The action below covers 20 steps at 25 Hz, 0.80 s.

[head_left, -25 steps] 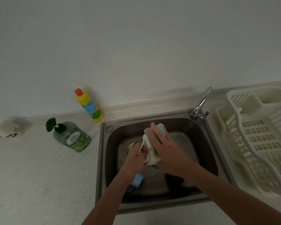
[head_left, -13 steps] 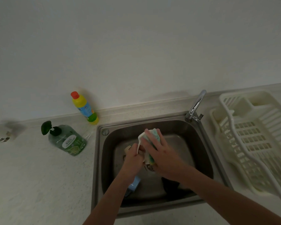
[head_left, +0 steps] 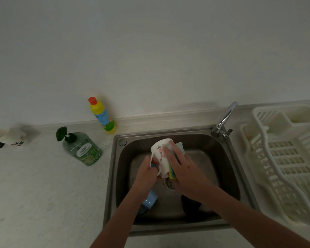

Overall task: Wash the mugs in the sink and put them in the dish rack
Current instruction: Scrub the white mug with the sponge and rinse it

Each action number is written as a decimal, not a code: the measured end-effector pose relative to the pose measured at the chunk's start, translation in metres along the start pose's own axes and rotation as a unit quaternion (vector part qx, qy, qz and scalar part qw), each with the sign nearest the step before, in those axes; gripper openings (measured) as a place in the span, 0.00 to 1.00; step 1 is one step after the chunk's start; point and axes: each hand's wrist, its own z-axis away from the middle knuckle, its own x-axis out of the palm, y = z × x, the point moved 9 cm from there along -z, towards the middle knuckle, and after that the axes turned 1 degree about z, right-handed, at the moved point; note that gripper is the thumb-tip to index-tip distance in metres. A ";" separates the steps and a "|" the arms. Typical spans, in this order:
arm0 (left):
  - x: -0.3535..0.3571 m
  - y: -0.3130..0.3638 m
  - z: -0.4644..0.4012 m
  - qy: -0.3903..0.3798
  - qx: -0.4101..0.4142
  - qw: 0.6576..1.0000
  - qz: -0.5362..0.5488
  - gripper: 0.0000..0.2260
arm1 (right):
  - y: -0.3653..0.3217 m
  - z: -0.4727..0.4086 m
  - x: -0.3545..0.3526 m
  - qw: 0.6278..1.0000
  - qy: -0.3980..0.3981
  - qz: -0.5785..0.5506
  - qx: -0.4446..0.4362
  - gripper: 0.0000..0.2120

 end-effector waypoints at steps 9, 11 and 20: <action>0.009 0.009 -0.001 -0.060 0.029 0.994 -0.084 0.10 | 0.025 -0.001 0.002 0.991 -0.030 -0.122 0.046 0.47; 0.007 -0.003 0.005 -0.058 -0.011 0.998 0.027 0.16 | 0.043 -0.006 0.010 0.944 -0.059 -0.288 0.150 0.51; 0.006 0.004 -0.001 -0.003 0.031 0.997 -0.077 0.10 | 0.004 0.002 0.019 0.999 -0.048 0.016 0.006 0.45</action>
